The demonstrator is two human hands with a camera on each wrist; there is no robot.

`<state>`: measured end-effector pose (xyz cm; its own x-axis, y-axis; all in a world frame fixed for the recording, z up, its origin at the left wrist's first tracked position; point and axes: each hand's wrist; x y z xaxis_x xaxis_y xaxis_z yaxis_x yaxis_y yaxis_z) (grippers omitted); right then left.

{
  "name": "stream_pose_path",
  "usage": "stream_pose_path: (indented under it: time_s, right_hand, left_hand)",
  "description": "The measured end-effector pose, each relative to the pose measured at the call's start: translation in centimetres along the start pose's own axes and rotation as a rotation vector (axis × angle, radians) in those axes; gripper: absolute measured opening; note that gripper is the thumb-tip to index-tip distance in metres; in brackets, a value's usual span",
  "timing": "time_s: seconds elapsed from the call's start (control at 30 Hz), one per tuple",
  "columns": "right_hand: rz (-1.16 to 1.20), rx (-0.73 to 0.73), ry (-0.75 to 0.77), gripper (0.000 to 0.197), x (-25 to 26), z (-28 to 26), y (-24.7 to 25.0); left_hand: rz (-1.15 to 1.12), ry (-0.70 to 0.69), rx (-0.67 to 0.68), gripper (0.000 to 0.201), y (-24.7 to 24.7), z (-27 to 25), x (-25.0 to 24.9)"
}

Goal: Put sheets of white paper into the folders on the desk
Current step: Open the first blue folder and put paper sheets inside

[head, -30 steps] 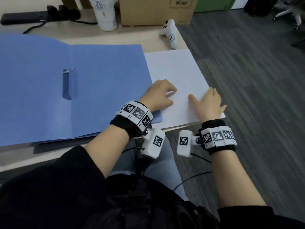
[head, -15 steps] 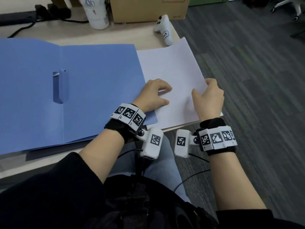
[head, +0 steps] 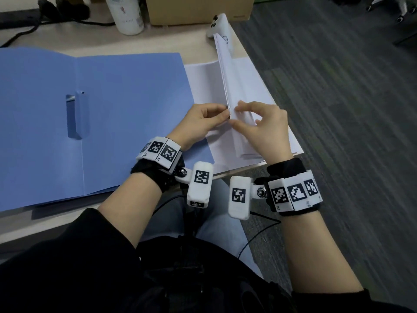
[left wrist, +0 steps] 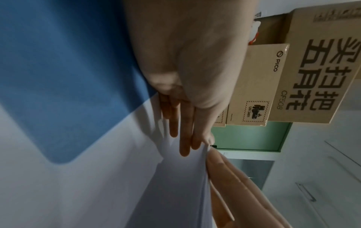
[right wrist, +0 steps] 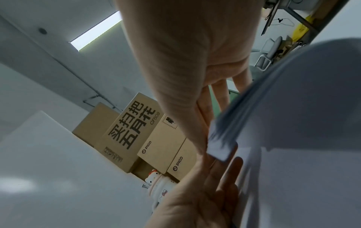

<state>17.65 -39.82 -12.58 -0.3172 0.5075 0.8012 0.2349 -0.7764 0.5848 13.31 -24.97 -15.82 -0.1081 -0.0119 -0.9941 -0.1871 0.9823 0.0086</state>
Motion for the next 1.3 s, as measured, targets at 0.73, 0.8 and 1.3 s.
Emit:
stream_pose_path:
  time_s: [0.73, 0.8, 1.3]
  right_hand:
    - [0.055, 0.03, -0.07, 0.03, 0.6, 0.0, 0.1]
    - [0.076, 0.023, -0.083, 0.03, 0.7, -0.1, 0.3]
    - [-0.16, -0.024, 0.075, 0.036, -0.8, 0.0, 0.6]
  left_hand:
    - [0.006, -0.013, -0.025, 0.016, 0.3, 0.0, 0.0]
    - [0.041, -0.006, -0.038, 0.019, 0.2, 0.2, 0.0]
    - [0.005, 0.02, -0.026, 0.018, 0.3, 0.2, -0.1]
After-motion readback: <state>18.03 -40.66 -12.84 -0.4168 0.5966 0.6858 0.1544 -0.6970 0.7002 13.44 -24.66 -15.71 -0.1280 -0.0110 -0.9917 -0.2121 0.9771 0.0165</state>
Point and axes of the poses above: each hand's wrist, its own z-axis towards the middle knuckle, its own y-axis out of the back of the hand, x = y × z, and after that the axes turned 1 degree about -y, right-handed
